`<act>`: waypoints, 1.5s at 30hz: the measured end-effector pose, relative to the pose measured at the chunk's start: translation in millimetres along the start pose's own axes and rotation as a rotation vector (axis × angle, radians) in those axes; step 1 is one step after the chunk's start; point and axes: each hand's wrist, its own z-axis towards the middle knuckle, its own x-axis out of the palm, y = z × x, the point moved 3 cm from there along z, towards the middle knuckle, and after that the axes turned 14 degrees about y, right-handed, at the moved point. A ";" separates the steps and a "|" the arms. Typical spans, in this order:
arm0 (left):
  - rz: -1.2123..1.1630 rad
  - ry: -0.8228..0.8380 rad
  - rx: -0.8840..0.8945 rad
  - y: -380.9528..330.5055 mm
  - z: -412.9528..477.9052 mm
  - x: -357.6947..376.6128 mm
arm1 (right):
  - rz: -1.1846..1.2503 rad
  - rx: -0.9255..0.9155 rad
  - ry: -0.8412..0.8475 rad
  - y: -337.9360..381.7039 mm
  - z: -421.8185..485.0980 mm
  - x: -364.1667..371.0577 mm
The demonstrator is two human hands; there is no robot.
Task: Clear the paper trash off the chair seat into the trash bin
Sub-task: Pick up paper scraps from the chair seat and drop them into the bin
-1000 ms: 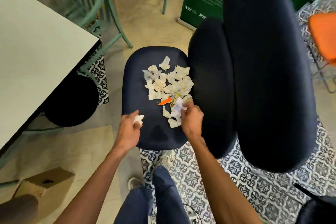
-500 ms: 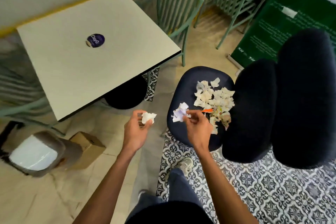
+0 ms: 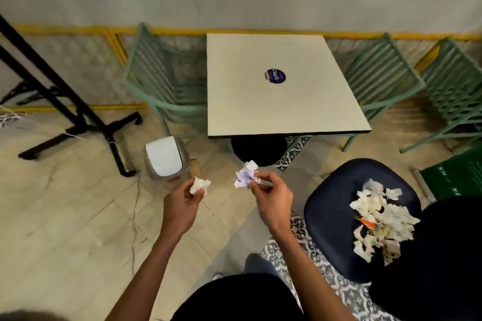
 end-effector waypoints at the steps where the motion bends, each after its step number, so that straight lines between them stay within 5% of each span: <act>1: -0.020 -0.053 -0.020 8.2 -5.7 -16.7 | -0.004 -0.013 0.049 9.8 4.5 15.8; 8: -0.110 -0.265 -0.141 63.9 -13.4 -91.4 | -0.025 -0.057 0.304 50.8 47.6 121.6; 16: -0.091 -0.309 -0.220 115.1 41.8 -131.5 | -0.079 -0.020 0.422 42.6 124.4 222.7; 34: 0.039 -0.202 -0.333 180.5 174.4 -180.8 | -0.396 0.405 0.608 -35.5 269.8 412.0; 40: 0.069 -0.059 -0.351 206.4 197.2 -185.0 | -0.362 0.431 0.544 -26.8 291.1 435.4; 45: 0.036 -0.001 -0.340 214.6 226.4 -170.4 | -0.431 0.390 0.680 -23.8 291.6 446.1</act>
